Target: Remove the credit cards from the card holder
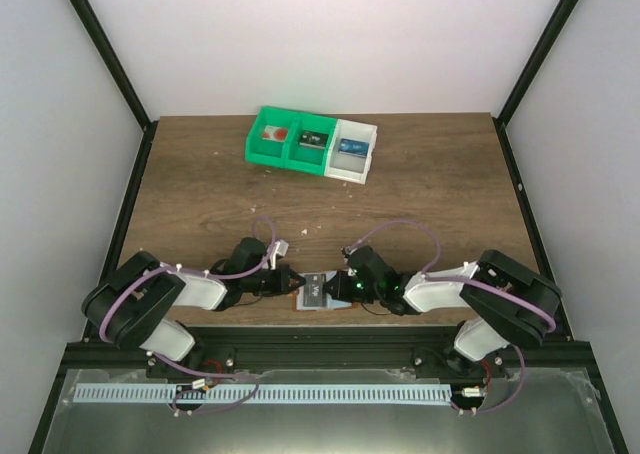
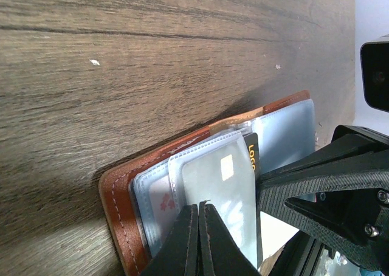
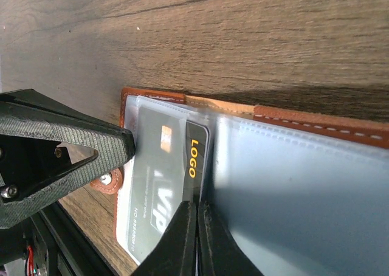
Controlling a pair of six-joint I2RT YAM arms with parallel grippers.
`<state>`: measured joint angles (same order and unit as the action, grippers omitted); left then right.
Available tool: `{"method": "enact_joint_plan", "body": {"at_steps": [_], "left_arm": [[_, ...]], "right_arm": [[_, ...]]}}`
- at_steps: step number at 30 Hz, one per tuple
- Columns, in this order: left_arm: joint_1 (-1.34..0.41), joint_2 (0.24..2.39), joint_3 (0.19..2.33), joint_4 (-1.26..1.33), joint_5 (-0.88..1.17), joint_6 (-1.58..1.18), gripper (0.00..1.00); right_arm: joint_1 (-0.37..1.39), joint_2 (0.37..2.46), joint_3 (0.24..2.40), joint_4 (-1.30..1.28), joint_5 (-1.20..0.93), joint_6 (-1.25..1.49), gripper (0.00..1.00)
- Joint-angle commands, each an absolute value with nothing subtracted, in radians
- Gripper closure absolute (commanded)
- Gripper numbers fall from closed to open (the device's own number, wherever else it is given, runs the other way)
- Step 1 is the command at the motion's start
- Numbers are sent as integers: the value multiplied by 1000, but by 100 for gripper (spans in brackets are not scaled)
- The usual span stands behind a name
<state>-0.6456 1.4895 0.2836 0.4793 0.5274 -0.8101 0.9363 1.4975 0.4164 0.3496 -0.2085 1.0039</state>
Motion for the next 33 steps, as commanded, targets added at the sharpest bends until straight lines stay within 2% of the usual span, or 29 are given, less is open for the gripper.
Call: {"method": "enact_joint_plan", "body": {"at_steps": [1, 16, 23, 25, 31, 33], "left_arm": [[-648, 1529, 260, 394, 485, -788, 100], [-648, 1529, 270, 359, 441, -768, 100], [-648, 1487, 270, 355, 449, -798, 100], [-649, 1453, 271, 353, 458, -811, 93], [-649, 1305, 303, 309, 477, -805, 58], [-648, 1246, 332, 260, 478, -779, 50]], "right_arm": [[932, 1469, 401, 344, -195, 979, 100], [899, 1357, 356, 286, -195, 954, 99], [893, 1243, 357, 152, -120, 899, 100], [893, 1192, 349, 98, -93, 883, 100], [892, 970, 319, 32, -109, 830, 100], [893, 896, 326, 7, -122, 801, 100]]}}
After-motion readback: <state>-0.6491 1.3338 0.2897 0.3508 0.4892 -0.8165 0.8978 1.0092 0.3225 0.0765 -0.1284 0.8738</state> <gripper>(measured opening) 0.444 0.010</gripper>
